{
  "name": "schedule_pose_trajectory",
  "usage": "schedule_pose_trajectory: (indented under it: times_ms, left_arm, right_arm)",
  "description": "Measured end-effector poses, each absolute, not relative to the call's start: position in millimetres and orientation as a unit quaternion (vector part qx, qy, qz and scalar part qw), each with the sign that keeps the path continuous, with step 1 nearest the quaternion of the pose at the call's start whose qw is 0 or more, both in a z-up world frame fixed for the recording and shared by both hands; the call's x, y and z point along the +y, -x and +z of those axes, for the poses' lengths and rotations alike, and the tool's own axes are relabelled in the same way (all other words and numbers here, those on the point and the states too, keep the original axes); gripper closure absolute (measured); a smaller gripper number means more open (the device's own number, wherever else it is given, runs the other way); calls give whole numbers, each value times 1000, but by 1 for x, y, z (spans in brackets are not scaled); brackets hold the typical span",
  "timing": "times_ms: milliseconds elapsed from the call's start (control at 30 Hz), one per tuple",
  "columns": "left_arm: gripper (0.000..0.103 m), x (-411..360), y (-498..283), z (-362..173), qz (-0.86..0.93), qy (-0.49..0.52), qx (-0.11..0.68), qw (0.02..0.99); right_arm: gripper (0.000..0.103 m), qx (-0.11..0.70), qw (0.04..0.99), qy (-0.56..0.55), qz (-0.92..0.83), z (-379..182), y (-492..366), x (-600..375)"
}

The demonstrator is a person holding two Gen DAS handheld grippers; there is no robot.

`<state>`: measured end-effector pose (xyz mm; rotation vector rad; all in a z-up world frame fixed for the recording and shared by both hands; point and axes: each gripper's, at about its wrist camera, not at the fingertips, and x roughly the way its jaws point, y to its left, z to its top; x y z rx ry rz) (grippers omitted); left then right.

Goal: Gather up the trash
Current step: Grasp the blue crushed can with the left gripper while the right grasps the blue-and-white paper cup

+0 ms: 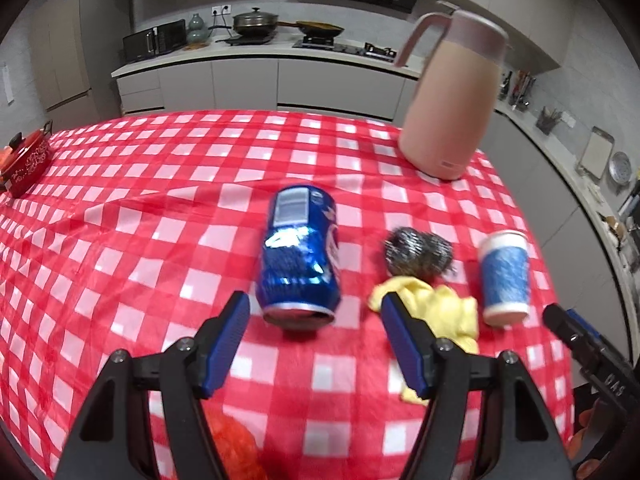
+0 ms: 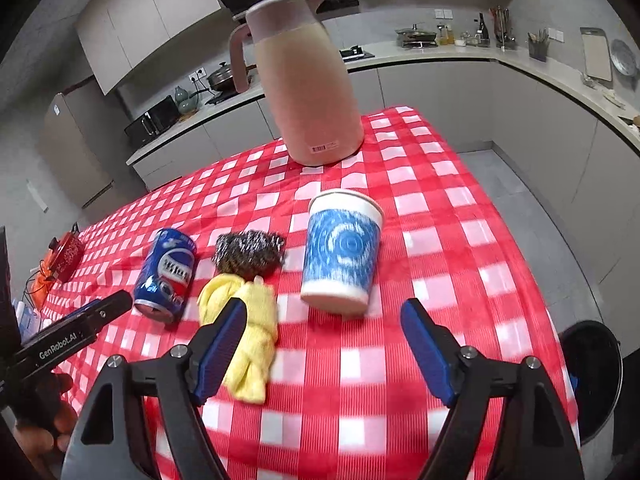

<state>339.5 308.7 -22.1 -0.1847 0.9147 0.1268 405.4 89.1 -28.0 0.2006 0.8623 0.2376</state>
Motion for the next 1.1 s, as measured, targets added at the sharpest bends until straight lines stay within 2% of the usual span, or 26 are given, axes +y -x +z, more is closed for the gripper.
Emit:
schedule_pose_trajectory:
  times_ms: [333,1100]
  left_arm:
    - [33,321,-370,-37,74,92,455,882]
    - [35,327,-407,-73,52,106,482,868]
  right_arm:
    - [22,430,893,-83,98,-40,-455,91]
    - [22,480,869,-84,90,-83,-498,101]
